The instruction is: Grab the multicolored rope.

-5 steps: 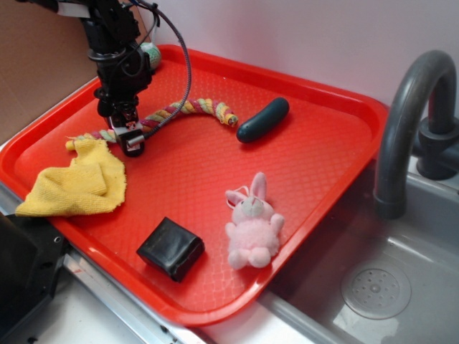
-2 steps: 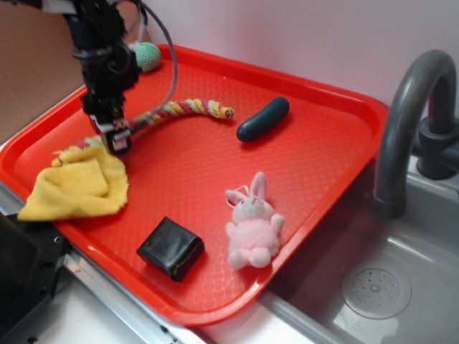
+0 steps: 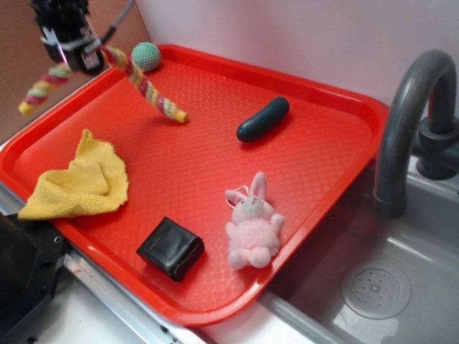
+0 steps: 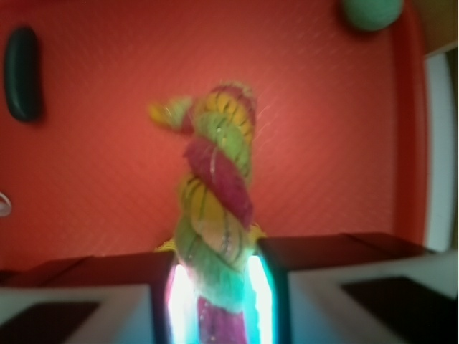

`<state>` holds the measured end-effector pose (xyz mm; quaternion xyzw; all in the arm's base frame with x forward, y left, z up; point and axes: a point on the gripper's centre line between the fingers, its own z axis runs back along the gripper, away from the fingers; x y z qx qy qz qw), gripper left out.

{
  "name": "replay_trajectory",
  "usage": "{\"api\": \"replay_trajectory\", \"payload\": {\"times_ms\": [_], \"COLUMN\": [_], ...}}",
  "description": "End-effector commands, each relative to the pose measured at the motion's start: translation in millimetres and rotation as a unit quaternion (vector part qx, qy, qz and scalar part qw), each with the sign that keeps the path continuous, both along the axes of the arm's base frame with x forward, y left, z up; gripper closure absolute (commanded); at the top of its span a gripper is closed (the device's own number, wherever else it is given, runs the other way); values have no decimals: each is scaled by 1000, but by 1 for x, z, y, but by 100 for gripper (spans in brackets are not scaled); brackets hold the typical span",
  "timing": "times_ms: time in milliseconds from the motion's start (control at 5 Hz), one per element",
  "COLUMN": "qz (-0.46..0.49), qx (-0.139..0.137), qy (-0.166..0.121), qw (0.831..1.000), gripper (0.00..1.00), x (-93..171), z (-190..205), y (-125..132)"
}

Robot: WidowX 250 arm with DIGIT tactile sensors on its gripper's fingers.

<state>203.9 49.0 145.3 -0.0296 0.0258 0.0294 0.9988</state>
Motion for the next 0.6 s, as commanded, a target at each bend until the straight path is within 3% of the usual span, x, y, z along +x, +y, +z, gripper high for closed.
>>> {"api": "replay_trajectory", "payload": {"times_ms": [0, 200, 400], "qz": [82, 136, 133], "qx": [22, 23, 10], "qy": [-32, -61, -83], "qw": [996, 989, 988], "gripper": [100, 100, 100], "x": [9, 6, 4], "z": [62, 70, 62], "y": [-52, -61, -60]}}
